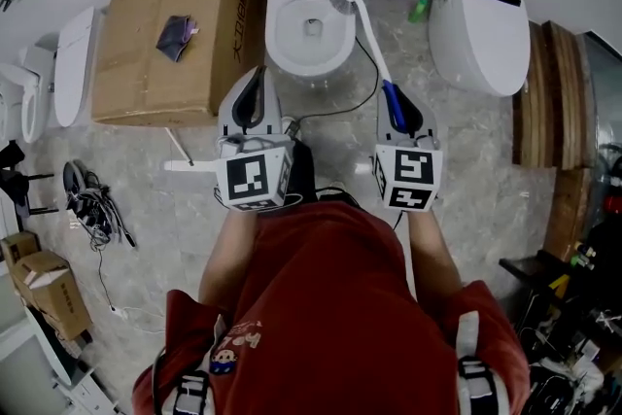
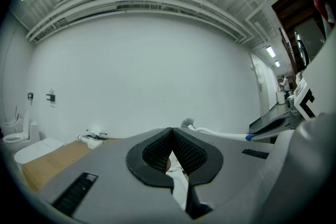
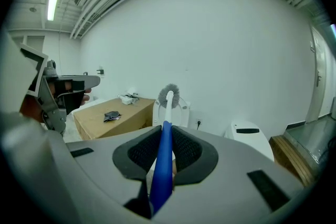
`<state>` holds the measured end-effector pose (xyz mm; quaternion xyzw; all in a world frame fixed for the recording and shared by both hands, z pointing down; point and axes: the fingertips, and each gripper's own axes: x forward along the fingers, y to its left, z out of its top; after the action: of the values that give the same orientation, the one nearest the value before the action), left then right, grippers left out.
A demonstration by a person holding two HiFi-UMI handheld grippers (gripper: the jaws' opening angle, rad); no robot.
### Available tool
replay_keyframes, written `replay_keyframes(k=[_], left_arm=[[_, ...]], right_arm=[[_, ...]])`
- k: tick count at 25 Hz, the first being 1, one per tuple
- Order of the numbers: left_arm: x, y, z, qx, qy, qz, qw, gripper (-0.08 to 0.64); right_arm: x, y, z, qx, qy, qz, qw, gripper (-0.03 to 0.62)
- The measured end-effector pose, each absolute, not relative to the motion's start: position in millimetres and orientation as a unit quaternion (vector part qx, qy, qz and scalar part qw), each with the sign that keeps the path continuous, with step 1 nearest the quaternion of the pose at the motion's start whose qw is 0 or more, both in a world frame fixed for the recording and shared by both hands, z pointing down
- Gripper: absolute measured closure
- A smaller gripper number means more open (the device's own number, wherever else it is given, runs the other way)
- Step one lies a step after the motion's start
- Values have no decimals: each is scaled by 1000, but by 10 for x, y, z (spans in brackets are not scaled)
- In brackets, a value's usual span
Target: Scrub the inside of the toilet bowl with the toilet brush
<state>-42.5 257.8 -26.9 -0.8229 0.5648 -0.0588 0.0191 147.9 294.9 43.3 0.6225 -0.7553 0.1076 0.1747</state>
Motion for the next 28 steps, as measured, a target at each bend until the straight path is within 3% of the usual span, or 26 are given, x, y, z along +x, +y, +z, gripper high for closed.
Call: replay_keyframes(k=[17,28], left_arm=[[-1027,550,8,-855,515,-60,-29,548],[-1120,-64,177,-861,503,-54,-40,548]], right_arm=[[682,1064,570,637,-727,128,222,529],[449,501,642,632,-729,136,225,529]])
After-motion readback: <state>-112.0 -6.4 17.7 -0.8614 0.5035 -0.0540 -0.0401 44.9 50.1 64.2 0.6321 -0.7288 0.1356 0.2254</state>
